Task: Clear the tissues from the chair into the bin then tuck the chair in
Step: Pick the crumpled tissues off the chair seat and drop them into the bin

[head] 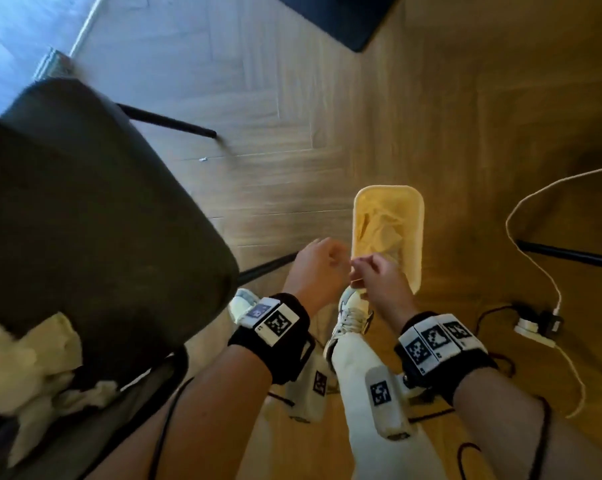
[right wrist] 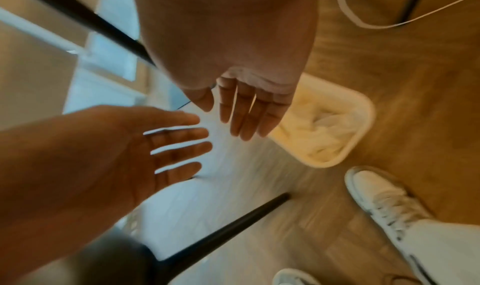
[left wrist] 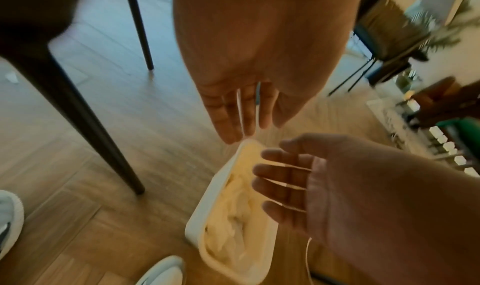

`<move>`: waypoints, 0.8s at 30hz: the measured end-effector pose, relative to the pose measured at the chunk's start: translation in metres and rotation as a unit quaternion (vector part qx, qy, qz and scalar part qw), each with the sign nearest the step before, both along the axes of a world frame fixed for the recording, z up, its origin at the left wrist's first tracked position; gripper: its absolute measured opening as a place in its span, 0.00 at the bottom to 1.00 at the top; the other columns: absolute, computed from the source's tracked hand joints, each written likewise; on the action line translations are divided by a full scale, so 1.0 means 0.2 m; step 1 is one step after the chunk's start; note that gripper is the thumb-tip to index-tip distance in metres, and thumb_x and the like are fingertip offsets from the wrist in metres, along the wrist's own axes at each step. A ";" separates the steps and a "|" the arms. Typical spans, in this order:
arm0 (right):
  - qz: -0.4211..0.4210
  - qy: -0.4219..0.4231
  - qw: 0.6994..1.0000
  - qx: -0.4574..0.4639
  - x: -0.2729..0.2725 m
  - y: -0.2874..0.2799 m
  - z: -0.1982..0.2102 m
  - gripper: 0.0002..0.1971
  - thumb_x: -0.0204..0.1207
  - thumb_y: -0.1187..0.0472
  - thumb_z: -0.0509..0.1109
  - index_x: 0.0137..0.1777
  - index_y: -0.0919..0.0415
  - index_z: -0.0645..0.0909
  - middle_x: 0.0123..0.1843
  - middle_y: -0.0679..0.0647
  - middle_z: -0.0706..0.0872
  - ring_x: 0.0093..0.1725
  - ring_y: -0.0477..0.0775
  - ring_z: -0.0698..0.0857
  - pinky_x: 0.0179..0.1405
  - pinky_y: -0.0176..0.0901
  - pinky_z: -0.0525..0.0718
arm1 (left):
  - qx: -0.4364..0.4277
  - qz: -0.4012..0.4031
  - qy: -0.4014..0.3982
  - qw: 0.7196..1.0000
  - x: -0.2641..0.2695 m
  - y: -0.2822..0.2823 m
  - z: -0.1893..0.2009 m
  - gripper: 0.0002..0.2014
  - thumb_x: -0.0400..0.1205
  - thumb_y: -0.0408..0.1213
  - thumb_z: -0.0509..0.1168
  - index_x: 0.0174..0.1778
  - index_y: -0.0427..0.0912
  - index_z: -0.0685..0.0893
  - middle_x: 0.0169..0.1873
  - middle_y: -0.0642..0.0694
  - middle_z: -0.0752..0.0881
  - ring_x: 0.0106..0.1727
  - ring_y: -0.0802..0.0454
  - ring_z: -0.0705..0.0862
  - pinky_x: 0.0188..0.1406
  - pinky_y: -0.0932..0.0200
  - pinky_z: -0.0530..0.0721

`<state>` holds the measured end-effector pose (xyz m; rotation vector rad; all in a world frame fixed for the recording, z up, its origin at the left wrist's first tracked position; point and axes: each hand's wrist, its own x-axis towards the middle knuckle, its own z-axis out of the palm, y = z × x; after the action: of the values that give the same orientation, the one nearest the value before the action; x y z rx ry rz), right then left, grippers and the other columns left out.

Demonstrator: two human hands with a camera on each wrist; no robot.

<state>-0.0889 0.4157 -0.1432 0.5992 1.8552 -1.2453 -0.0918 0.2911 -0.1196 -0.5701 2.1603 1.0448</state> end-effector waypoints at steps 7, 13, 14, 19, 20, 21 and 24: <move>0.195 0.028 0.971 -0.137 -0.11 -0.85 0.47 0.06 0.82 0.60 0.63 0.44 0.53 0.78 0.40 0.54 0.85 0.41 0.55 0.85 0.39 0.46 0.84 | -0.102 0.111 0.049 0.987 0.13 -0.84 0.62 0.04 0.82 0.41 0.63 0.46 0.48 0.83 0.41 0.52 0.85 0.43 0.56 0.84 0.46 0.56 0.85; 0.458 0.104 0.879 -0.087 -0.06 -1.35 0.57 0.07 0.80 0.53 0.66 0.53 0.52 0.81 0.46 0.48 0.86 0.46 0.48 0.85 0.48 0.43 0.84 | -0.285 -0.064 -0.121 0.948 0.44 -1.61 0.69 0.17 0.76 0.49 0.69 0.60 0.51 0.78 0.54 0.49 0.79 0.53 0.49 0.81 0.49 0.50 0.83; 0.476 0.108 0.869 -0.084 -0.04 -1.41 0.56 0.08 0.79 0.54 0.66 0.54 0.53 0.81 0.47 0.48 0.85 0.47 0.48 0.85 0.49 0.44 0.84 | -0.281 -0.111 -0.173 0.937 0.51 -1.70 0.67 0.22 0.74 0.51 0.71 0.63 0.50 0.77 0.57 0.46 0.79 0.56 0.45 0.81 0.51 0.46 0.84; 0.549 0.144 0.821 -0.065 0.06 -1.68 0.54 0.12 0.77 0.54 0.69 0.60 0.52 0.80 0.49 0.46 0.83 0.48 0.44 0.84 0.54 0.47 0.85 | -0.220 -0.205 -0.261 0.917 0.80 -1.90 0.51 0.37 0.73 0.55 0.71 0.74 0.45 0.65 0.67 0.40 0.74 0.66 0.37 0.79 0.57 0.44 0.79; 0.565 0.147 0.810 -0.060 0.08 -1.75 0.54 0.14 0.77 0.54 0.69 0.62 0.51 0.79 0.50 0.45 0.83 0.48 0.43 0.83 0.53 0.45 0.86 | -0.210 -0.187 -0.251 0.926 0.85 -1.91 0.48 0.35 0.75 0.52 0.70 0.74 0.43 0.65 0.67 0.39 0.75 0.65 0.37 0.79 0.57 0.44 0.78; 0.579 0.154 0.799 -0.055 0.10 -1.83 0.55 0.16 0.77 0.54 0.69 0.64 0.50 0.77 0.51 0.45 0.82 0.49 0.43 0.83 0.53 0.44 0.85 | -0.201 -0.167 -0.238 0.935 0.88 -1.91 0.44 0.33 0.76 0.49 0.69 0.73 0.42 0.66 0.66 0.38 0.76 0.64 0.36 0.80 0.57 0.44 0.79; 0.614 0.206 0.761 -0.034 0.14 -2.13 0.57 0.20 0.75 0.52 0.70 0.67 0.48 0.74 0.54 0.45 0.80 0.50 0.43 0.82 0.51 0.43 0.86 | -0.161 -0.105 -0.203 0.960 0.94 -1.95 0.39 0.31 0.75 0.43 0.69 0.72 0.45 0.64 0.64 0.37 0.77 0.62 0.35 0.81 0.55 0.45 0.79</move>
<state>-0.0611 -0.0099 -0.0283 -0.9455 1.8921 -0.4950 0.0959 -0.0982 -0.0416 -0.6241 1.9738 0.4160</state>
